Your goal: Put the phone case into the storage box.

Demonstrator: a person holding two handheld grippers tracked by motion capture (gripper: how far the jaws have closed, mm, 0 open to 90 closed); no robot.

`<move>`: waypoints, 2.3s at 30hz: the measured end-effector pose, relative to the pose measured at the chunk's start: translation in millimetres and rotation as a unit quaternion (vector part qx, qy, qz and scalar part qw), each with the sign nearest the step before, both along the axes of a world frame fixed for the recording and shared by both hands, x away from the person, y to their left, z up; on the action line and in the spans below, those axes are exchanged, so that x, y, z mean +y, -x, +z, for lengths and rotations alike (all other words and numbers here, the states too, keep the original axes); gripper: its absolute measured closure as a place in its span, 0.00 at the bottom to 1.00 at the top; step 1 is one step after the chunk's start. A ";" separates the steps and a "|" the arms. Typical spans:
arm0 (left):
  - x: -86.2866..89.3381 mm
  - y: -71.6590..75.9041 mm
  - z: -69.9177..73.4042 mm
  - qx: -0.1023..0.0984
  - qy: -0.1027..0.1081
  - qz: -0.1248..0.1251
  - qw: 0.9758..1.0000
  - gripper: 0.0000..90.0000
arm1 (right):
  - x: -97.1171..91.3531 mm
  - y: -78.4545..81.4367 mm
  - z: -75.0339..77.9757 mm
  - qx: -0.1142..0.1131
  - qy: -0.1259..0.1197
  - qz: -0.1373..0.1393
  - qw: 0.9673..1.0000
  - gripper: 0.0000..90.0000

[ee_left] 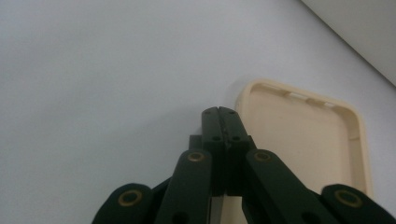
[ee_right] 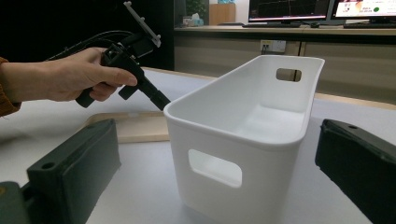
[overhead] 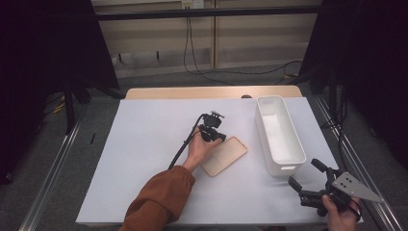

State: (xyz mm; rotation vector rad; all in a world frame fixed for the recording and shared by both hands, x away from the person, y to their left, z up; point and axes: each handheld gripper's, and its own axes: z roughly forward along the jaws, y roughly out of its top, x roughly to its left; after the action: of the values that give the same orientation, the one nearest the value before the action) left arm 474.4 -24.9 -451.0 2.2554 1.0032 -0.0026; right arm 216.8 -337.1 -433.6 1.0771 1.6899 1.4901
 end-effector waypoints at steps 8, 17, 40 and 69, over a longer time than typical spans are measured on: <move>-6.8 5.5 0.1 0.000 0.005 -0.012 1.000 1.00 | 0.2 -0.2 -0.1 0.001 0.001 0.000 1.000 0.00; -14.2 8.8 -0.5 -0.002 0.015 -0.018 1.000 1.00 | 0.1 -0.1 -0.1 0.000 0.001 0.001 1.000 0.00; -30.4 27.3 -0.8 0.010 0.036 -0.058 0.998 1.00 | 0.1 -0.2 -0.3 0.001 0.000 0.000 1.000 0.00; -47.5 50.9 2.5 0.012 0.042 -0.087 0.995 1.00 | 0.4 0.2 -0.3 0.002 0.003 0.001 1.000 0.00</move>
State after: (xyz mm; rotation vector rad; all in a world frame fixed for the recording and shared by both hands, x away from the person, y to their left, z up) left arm 423.5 -72.4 -448.5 2.2628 0.7998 -0.1443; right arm 216.6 -336.7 -433.9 1.0766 1.6985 1.4839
